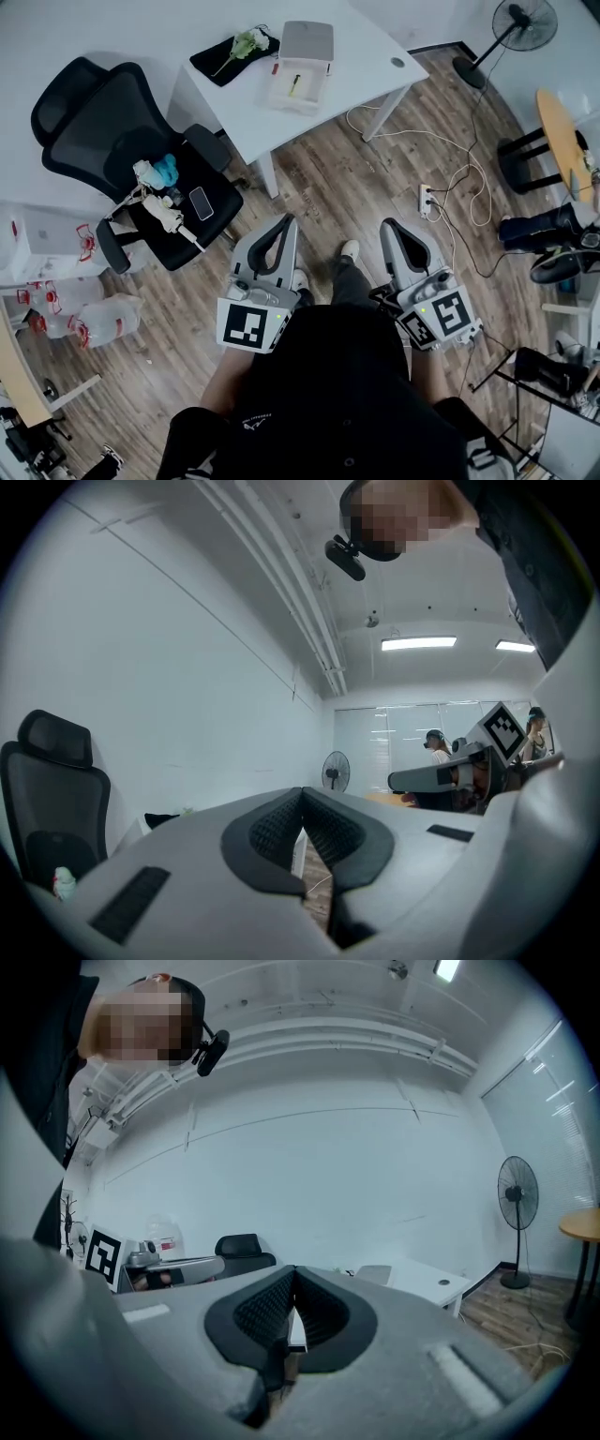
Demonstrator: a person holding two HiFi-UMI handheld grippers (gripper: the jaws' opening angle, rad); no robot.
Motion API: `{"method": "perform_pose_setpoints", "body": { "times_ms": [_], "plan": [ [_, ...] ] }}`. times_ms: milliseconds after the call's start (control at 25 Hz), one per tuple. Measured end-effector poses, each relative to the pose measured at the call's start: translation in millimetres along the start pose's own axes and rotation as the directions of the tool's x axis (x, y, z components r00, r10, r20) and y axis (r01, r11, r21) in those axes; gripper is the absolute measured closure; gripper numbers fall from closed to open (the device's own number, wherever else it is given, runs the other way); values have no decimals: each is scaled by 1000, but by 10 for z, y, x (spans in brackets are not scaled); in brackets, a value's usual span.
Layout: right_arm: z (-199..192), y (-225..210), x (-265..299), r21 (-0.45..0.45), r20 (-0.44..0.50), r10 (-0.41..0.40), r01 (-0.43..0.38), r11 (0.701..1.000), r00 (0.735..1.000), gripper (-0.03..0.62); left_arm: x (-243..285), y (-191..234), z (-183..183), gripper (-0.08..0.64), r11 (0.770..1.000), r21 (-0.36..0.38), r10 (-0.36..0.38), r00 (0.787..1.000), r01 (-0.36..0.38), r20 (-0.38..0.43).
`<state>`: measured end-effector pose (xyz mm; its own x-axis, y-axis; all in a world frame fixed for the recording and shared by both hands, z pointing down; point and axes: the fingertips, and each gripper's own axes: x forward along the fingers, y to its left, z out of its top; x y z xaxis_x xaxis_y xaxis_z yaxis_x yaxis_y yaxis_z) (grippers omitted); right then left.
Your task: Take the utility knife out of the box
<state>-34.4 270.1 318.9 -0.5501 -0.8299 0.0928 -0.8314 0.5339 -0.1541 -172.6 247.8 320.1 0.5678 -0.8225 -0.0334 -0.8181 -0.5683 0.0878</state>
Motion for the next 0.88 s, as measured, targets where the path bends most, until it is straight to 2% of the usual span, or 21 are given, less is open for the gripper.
{"method": "perform_pose_setpoints", "body": {
  "times_ms": [240,400,680,880],
  "plan": [
    [-4,-46,363,-4,-20,72,-72,997,997,589,41,252,3,555,997,-25,79,997,-79,-1],
    [36,-196,611,-5,-19,113,-113,994,993,589,189,421,12,555,992,7,129,992,-129,4],
    [154,-711,1058,15,-6,153,-153,988,988,588,757,576,-14,555,986,22,168,986,-167,-22],
    [258,-1233,1309,25,-9,167,-167,986,986,589,1311,625,-19,555,981,18,192,981,-192,-31]
  ]
}}
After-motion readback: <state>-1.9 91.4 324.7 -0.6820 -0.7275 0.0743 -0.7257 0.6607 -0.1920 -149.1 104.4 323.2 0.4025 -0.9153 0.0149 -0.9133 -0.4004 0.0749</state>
